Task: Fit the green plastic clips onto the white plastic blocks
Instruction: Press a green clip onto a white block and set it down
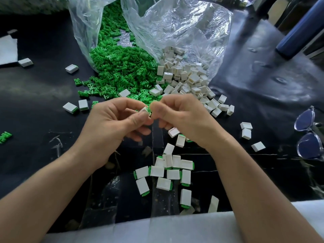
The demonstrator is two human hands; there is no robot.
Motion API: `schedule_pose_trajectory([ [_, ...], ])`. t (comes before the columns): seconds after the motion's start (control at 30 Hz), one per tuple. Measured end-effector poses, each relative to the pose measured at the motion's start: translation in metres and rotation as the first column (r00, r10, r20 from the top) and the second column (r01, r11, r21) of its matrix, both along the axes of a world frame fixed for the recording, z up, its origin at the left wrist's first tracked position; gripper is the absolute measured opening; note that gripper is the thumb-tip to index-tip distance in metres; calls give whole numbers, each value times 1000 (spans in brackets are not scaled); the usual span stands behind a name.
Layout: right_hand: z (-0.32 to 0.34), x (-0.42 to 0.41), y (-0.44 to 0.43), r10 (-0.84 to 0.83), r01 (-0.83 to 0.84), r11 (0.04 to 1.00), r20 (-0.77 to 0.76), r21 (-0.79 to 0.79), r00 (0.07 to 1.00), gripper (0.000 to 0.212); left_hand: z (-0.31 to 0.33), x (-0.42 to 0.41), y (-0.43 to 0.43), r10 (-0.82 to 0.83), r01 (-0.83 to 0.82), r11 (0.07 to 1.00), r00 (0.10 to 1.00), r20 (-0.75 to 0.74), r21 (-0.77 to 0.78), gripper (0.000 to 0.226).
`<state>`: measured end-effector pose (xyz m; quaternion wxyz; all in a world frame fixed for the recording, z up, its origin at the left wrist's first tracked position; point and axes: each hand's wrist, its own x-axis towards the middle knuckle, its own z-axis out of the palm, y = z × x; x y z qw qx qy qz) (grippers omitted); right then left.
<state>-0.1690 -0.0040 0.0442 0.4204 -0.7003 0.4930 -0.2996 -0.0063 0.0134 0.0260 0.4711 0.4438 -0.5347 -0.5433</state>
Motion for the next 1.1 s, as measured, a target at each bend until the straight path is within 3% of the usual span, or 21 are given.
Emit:
schedule_pose_trajectory([
  [0.07, 0, 1, 0, -53, 33, 985, 117, 168, 992, 40, -1, -2, 1, 17, -18, 999, 999, -32, -34, 12],
  [0.17, 1, 6, 1, -42, -47, 940, 251, 337, 967, 38, -2, -3, 2, 29, -32, 995, 999, -41, -93, 16],
  [0.4, 0, 20, 5, -13, -283, 789, 476, 545, 879, 58, -4, -1, -2, 39, -41, 995, 999, -22, -94, 18],
  [0.5, 1, 20, 6, -33, -279, 779, 480, 561, 877, 56, -4, -2, -2, 26, -32, 997, 995, -92, -70, 10],
  [0.83, -3, 22, 8, -56, -210, 803, 421, 558, 906, 49, -5, -3, 2, -92, 76, 988, 989, -115, -138, 20],
  [1.1, -5, 23, 10, -61, -146, 836, 355, 529, 933, 41, -3, -4, 3, -58, 44, 989, 993, -102, -141, 14],
])
